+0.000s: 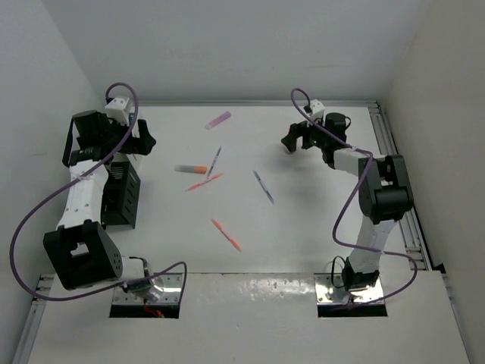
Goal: Sort the stationery into containers
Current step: Pick up the stationery from the center of the board.
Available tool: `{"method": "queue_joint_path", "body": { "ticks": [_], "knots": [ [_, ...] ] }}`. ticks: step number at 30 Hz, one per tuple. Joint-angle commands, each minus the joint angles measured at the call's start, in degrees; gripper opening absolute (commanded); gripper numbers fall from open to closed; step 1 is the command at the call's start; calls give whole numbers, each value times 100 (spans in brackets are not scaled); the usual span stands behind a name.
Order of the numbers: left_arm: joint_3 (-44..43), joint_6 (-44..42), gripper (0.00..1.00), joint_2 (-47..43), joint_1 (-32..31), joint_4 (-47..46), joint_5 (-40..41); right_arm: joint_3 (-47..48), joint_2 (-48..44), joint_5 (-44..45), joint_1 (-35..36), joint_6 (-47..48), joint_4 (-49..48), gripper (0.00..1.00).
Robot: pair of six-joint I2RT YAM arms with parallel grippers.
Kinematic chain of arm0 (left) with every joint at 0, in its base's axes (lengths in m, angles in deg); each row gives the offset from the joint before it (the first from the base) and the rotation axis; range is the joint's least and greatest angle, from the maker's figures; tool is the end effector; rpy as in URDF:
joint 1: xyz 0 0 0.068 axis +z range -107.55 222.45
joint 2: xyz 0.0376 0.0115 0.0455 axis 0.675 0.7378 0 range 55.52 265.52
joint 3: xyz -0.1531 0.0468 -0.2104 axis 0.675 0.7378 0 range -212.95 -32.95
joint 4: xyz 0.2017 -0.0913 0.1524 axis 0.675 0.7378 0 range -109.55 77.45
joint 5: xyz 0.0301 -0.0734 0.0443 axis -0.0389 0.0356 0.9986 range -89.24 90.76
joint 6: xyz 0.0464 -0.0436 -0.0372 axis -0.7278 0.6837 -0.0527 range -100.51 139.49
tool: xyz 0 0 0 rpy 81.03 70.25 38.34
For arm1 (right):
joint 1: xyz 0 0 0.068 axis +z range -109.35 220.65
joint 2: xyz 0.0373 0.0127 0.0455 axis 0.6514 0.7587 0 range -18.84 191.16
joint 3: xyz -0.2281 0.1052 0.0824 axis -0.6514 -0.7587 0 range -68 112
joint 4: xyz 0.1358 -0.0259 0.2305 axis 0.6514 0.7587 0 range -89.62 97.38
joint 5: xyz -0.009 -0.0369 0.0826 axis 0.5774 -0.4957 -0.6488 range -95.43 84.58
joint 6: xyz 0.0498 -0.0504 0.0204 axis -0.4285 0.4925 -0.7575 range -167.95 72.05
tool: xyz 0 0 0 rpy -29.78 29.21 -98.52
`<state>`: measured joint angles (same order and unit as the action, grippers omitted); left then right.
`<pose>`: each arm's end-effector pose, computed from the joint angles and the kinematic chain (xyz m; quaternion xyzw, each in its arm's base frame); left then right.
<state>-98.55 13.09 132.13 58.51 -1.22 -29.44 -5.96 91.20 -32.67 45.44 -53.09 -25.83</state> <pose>0.3271 0.0618 0.3100 0.0609 0.8415 -0.1256 0.5220 0.4369 0.0651 0.1578 -0.1296 0.8051 0.2414 0.5261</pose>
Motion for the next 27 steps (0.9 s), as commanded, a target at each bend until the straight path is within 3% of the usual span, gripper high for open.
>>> {"method": "queue_joint_path", "body": {
  "ticks": [1, 6, 10, 16, 20, 21, 23, 27],
  "knots": [
    [-269, -37, 100, -7, -67, -180, 22, 466, 192, 219, 56, 216, -586, 99],
    [-304, -37, 100, 107, -67, -224, 84, 686, 562, 395, 153, 207, -726, 97],
    [-286, -55, 100, 125, -15, -286, 40, 748, 782, 448, 197, 119, -788, 85],
    [-321, -46, 100, 178, 12, -312, -21, 748, 984, 413, 223, 93, -823, 59],
    [-321, -108, 100, 152, 29, -242, -74, 775, 1046, 439, 223, 111, -824, 30],
    [-321, -160, 99, 117, 47, -207, -92, 722, 959, 405, 223, 76, -832, 15],
    [-321, -204, 97, 47, 91, -146, -205, 556, 670, 195, 223, 40, -780, 4],
    [-243, -222, 95, -156, 249, -66, -600, 186, -165, -324, 354, 172, -516, 0]
  ]
}}
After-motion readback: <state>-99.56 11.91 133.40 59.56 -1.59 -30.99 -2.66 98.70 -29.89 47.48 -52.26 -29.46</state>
